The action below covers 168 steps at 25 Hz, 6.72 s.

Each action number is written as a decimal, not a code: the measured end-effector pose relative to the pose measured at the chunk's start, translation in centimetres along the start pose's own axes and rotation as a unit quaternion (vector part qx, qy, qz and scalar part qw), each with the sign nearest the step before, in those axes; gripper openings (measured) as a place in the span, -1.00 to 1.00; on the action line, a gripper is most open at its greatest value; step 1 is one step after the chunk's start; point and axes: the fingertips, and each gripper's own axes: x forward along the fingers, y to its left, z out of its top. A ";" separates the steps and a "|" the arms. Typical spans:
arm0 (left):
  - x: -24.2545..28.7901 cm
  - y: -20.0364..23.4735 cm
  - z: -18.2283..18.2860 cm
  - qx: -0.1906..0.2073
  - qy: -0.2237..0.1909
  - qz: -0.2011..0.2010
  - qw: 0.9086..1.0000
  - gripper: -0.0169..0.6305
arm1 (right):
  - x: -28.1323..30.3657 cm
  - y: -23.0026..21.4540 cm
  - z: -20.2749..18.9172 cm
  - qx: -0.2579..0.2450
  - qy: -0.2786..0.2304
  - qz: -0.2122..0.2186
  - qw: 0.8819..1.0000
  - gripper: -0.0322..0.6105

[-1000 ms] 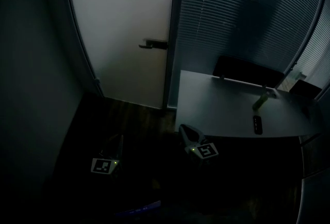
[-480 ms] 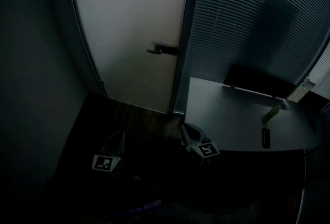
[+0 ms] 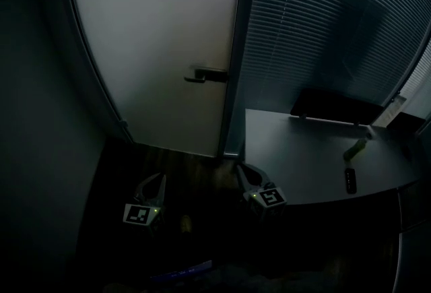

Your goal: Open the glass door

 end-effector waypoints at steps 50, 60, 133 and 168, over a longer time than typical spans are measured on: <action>30.1 12.5 6.8 0.079 0.027 -0.196 0.977 -0.94 | 20.5 -11.5 4.0 0.059 -0.002 -0.197 0.979 -0.89; 35.2 13.2 6.3 0.145 0.030 -0.196 0.969 -0.91 | 22.8 -14.2 2.8 0.067 0.019 -0.200 0.977 -0.89; 50.6 14.6 0.1 0.587 0.132 -0.159 0.783 -0.56 | 25.8 -19.5 0.6 0.113 0.029 -0.201 0.973 -0.89; 46.7 14.2 -2.1 0.585 0.141 -0.181 0.778 -0.56 | 23.2 -18.3 -0.1 0.098 0.010 -0.215 0.972 -0.89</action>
